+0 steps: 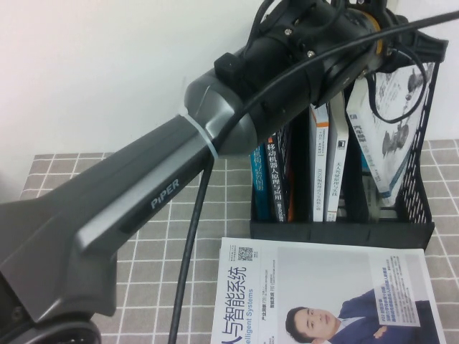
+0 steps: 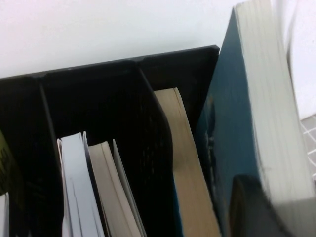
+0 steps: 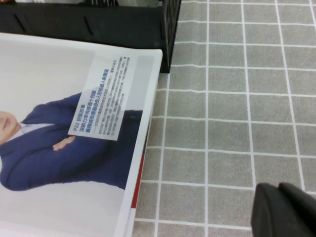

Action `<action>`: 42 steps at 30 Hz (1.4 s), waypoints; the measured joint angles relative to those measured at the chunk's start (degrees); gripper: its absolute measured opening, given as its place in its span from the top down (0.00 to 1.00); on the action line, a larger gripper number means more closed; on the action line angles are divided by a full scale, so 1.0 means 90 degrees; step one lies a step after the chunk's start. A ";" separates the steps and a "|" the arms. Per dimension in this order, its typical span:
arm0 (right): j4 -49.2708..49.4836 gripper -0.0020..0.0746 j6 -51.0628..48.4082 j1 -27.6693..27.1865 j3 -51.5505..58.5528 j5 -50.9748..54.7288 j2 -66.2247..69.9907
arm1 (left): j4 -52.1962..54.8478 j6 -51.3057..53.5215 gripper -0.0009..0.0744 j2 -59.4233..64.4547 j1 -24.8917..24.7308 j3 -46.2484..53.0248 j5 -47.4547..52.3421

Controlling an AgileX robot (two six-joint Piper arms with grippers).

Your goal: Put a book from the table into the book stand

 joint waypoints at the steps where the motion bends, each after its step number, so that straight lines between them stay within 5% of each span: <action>1: 0.0000 0.98 0.0000 0.0000 0.0000 0.0000 0.0000 | -0.0017 0.0028 0.78 0.0010 0.0000 0.0000 0.0015; 6: 0.0000 0.98 0.0000 0.0000 0.0012 0.0000 0.0000 | 0.0085 0.0126 0.49 -0.0001 0.0000 -0.0014 0.0042; 9: 0.0000 0.98 0.0000 0.0000 0.0012 0.0000 0.0000 | 0.0131 0.0137 0.45 -0.0131 0.0000 -0.0014 0.0068; 13: 0.0000 0.98 0.0000 0.0000 0.0012 0.0000 0.0000 | 0.0273 0.0162 0.51 -0.0453 0.0000 -0.0014 0.0083; 19: 0.0735 0.98 -0.0663 0.0000 0.0035 -0.0281 0.0058 | 0.0295 0.0630 0.75 -0.0970 0.0000 -0.0014 0.0826; 22: 0.1880 0.98 -0.2005 0.0000 0.0035 -0.0502 0.0363 | 0.0256 0.1232 0.91 -0.1204 0.0000 -0.0014 0.1621; 25: 0.3148 0.98 -0.3382 0.0000 0.0035 -0.0711 0.1021 | 0.0256 0.1587 0.97 -0.1401 0.0051 -0.0016 0.2344; 33: 0.6816 0.98 -0.6951 0.0000 0.0035 -0.1748 0.3184 | -0.0083 0.1851 0.99 -0.2257 0.0440 0.0791 0.2561; 42: 1.1017 0.98 -1.1146 0.0000 -0.0182 -0.1986 0.5597 | -0.0074 0.1272 0.99 -0.4170 0.0679 0.3965 0.1328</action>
